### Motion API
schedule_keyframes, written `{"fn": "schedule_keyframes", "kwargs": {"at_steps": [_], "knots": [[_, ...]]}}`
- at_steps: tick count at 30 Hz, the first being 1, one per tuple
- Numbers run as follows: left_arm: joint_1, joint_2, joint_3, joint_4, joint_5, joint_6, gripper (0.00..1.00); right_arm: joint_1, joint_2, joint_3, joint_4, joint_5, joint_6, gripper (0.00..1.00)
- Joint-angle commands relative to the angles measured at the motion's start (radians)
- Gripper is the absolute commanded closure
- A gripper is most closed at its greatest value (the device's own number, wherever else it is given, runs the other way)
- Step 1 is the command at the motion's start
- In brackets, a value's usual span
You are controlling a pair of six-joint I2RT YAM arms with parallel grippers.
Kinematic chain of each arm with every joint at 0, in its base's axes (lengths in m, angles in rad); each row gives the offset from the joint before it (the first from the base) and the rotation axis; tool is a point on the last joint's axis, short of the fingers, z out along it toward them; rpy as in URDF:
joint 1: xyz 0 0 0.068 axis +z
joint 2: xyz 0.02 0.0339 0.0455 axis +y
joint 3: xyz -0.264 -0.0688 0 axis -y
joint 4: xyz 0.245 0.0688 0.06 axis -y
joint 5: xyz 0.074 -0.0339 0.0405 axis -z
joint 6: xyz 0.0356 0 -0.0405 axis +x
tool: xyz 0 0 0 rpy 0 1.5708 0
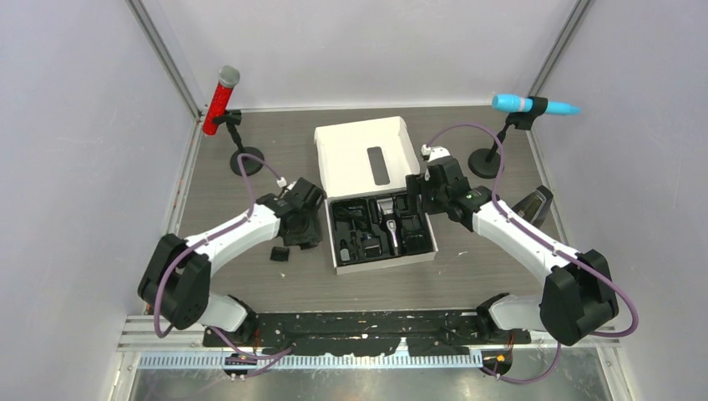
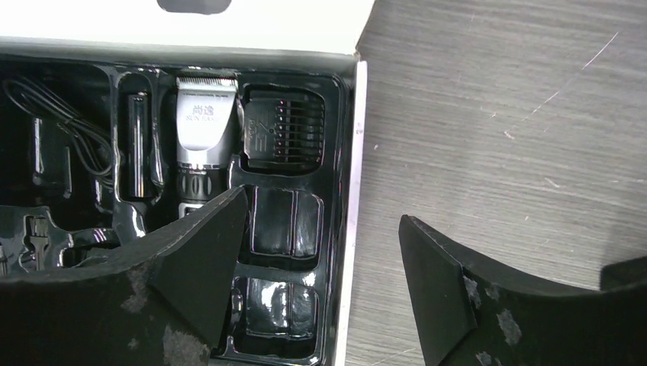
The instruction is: Sort the hair-cutting tools
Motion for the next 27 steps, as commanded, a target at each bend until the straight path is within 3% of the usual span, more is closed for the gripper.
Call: {"fn": "schedule_keyframes", "kwargs": {"at_steps": [1, 8, 15, 21, 27], "knots": [[0.014, -0.074, 0.026, -0.041, 0.003, 0.018, 0.66, -0.010, 0.011, -0.038, 0.009, -0.041, 0.047, 0.18], [0.009, -0.148, 0.063, -0.056, 0.050, -0.008, 0.67, -0.008, 0.015, -0.150, 0.104, -0.215, 0.127, 0.18], [-0.018, -0.171, 0.106, -0.046, 0.067, -0.066, 0.66, 0.073, 0.035, -0.166, 0.205, -0.283, 0.216, 0.19], [-0.055, -0.133, 0.169, -0.052, 0.061, -0.079, 0.66, 0.115, 0.030, -0.152, 0.241, -0.250, 0.249, 0.19], [-0.134, -0.020, 0.297, -0.058, 0.045, -0.083, 0.64, 0.115, -0.138, -0.206, 0.233, -0.014, 0.249, 0.17]]}}
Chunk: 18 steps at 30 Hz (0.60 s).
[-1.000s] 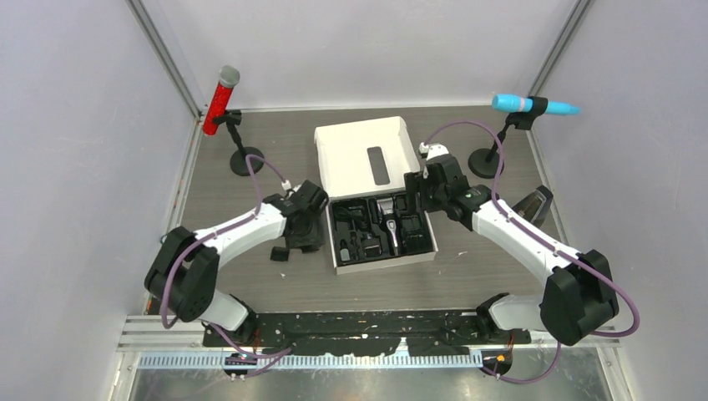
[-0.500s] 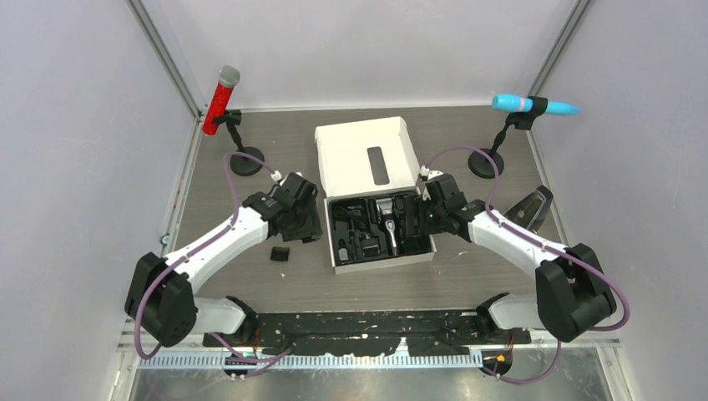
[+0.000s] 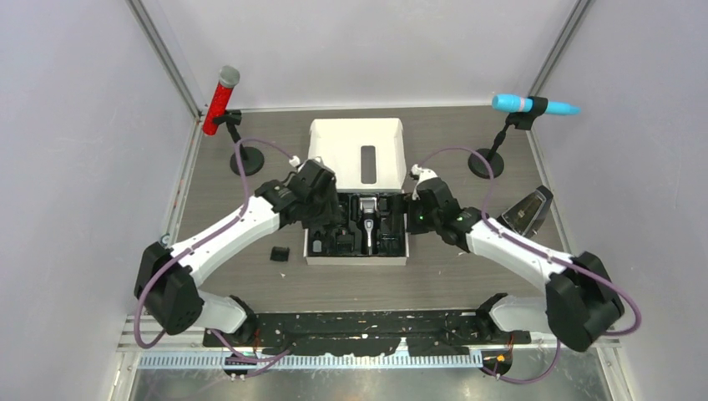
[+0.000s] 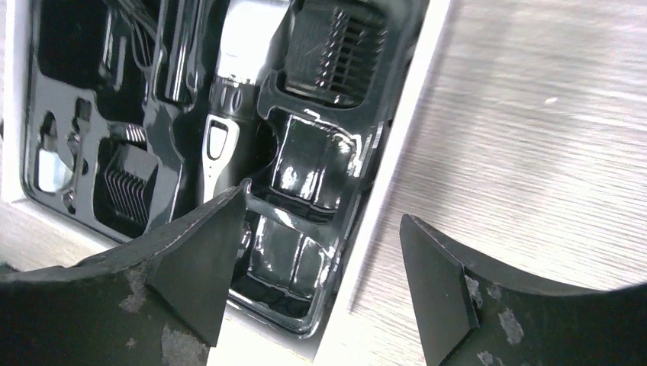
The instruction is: Sort the hair-cutting tools
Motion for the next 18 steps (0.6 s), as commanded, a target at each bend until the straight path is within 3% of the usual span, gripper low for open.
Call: {"fn": "schedule_keyframes", "kwargs": {"at_steps": [1, 8, 18], "knots": [[-0.065, 0.093, 0.125, 0.002, -0.012, -0.012, 0.64, -0.001, -0.167, -0.039, 0.053, 0.207, 0.025, 0.17], [-0.161, 0.296, 0.310, -0.005, -0.004, -0.015, 0.63, -0.002, -0.350, -0.130, 0.021, 0.488, 0.045, 0.14], [-0.237, 0.510, 0.484, -0.005, -0.017, -0.026, 0.58, -0.005, -0.442, -0.173, 0.022, 0.559, 0.040, 0.12]]}}
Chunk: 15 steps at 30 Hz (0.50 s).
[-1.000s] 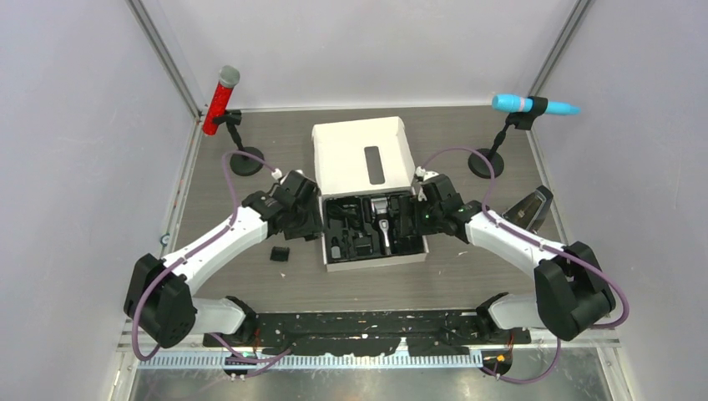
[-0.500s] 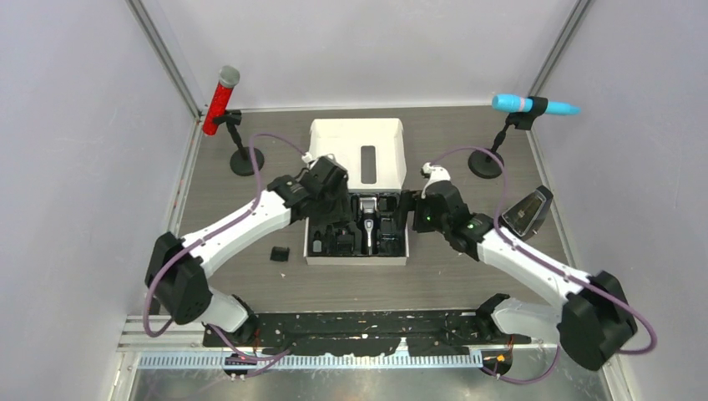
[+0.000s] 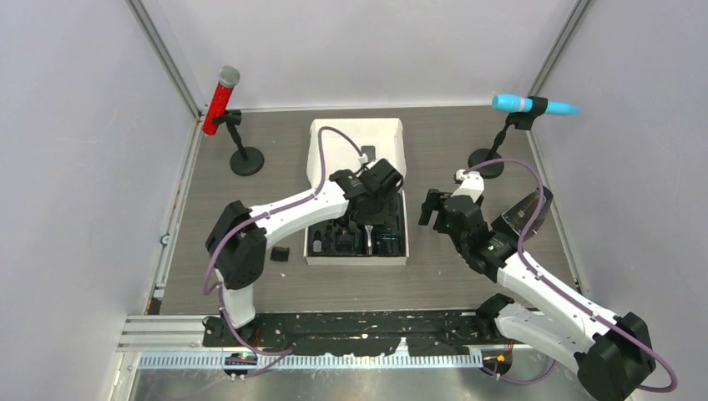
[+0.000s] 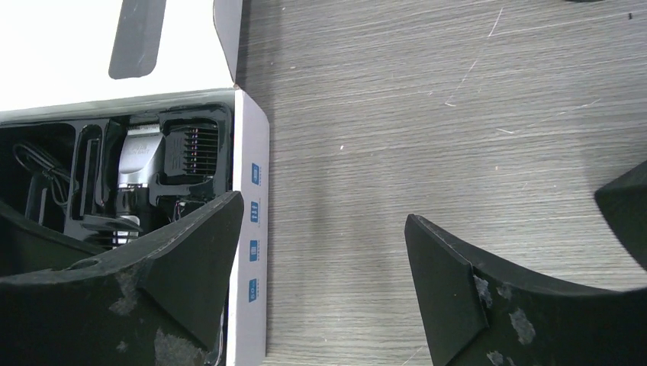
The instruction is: Sort the hair-cutting tools
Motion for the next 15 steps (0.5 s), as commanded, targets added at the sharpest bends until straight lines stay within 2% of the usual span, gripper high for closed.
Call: {"fn": "schedule_keyframes", "kwargs": {"at_steps": [1, 15], "knots": [[-0.011, 0.051, 0.072, -0.008, -0.022, -0.016, 0.57, -0.005, -0.031, -0.005, 0.022, 0.064, 0.003, 0.12], [-0.023, 0.181, 0.146, -0.029, -0.065, -0.024, 0.54, -0.005, -0.021, -0.011, 0.040, 0.026, -0.005, 0.11]]}}
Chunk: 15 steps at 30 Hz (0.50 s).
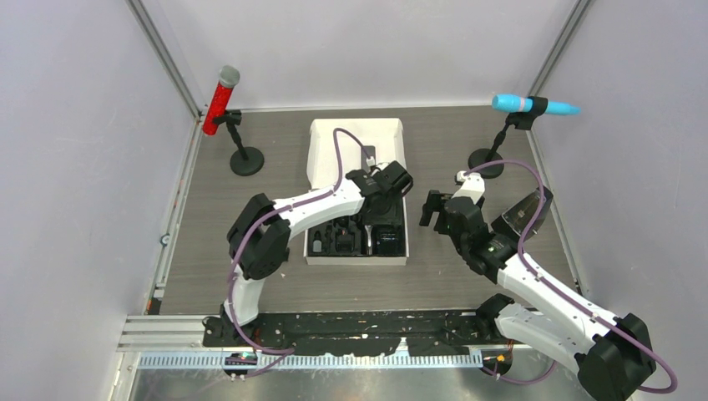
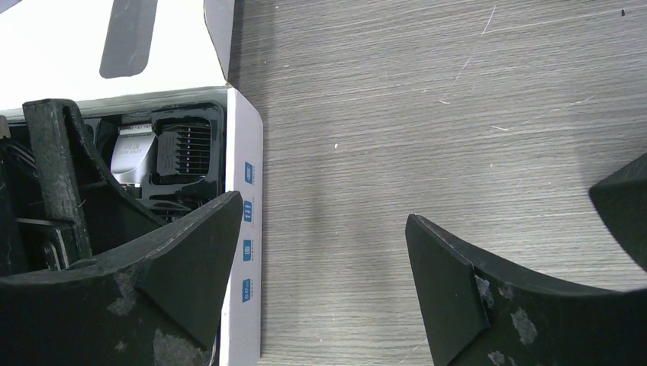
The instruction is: Sort the hair-cutting tools
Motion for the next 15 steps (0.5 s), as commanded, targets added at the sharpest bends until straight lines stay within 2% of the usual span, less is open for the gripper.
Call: {"fn": "schedule_keyframes", "kwargs": {"at_steps": [1, 12, 15], "knots": [[-0.007, 0.018, 0.049, -0.017, -0.041, -0.008, 0.54, -0.001, -0.006, 0.005, 0.036, 0.008, -0.004, 0.11], [-0.018, 0.075, 0.094, -0.052, -0.021, -0.028, 0.52, -0.003, -0.009, 0.003, 0.037, 0.000, -0.009, 0.11], [-0.022, 0.080, 0.097, -0.058, -0.027, -0.029, 0.49, -0.003, -0.005, 0.003, 0.041, -0.009, -0.008, 0.11]]}}
